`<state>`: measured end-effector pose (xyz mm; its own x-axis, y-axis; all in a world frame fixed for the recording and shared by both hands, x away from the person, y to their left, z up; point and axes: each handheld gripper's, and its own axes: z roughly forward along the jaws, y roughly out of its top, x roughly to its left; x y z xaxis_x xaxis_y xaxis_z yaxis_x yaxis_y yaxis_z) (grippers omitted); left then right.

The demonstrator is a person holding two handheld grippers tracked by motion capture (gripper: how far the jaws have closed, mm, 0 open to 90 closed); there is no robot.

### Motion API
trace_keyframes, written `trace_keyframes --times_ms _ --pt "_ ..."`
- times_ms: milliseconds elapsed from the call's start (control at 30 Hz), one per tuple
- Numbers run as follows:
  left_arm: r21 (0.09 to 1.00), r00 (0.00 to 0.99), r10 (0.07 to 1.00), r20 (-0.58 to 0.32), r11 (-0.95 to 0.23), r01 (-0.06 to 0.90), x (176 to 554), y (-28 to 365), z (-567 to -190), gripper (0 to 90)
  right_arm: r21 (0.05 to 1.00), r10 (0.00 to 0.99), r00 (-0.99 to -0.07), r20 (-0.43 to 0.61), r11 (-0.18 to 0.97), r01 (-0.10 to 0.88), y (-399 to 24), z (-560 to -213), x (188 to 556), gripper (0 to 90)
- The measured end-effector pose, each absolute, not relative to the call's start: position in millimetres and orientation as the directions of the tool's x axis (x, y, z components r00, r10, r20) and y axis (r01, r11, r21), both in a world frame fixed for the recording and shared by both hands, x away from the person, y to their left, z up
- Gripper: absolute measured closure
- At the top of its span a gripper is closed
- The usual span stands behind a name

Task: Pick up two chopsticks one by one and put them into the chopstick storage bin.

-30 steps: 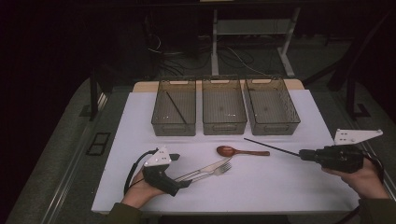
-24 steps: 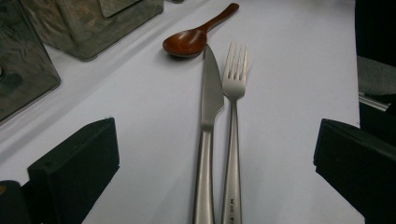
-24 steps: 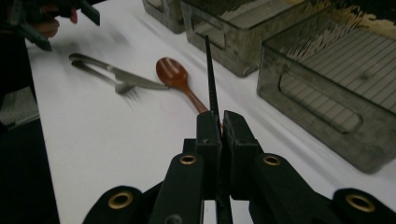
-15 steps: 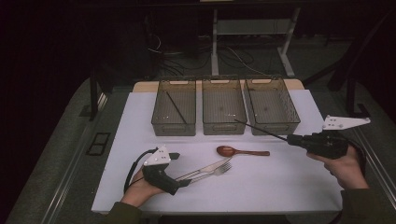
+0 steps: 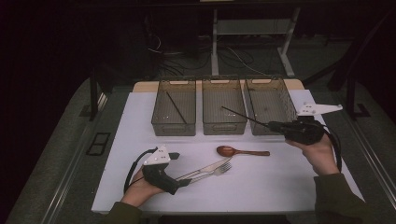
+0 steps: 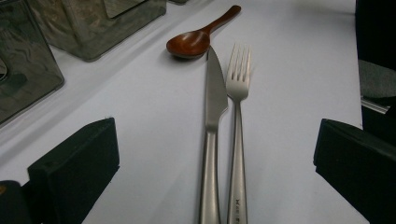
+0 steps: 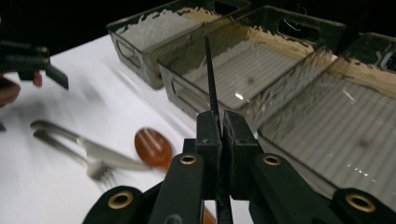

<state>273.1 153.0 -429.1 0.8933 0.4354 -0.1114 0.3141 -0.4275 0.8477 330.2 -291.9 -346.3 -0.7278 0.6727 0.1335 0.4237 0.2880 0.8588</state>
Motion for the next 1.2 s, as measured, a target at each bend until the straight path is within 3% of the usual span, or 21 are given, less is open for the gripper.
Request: trace_keyframes --times_ms 1200 --pt "0.856 0.891 0.436 -0.125 -0.406 0.319 272.3 154.1 -425.7 0.0 0.824 0.722 -0.682 0.113 0.316 0.471 -131.5 -322.0 422.5 85.8"
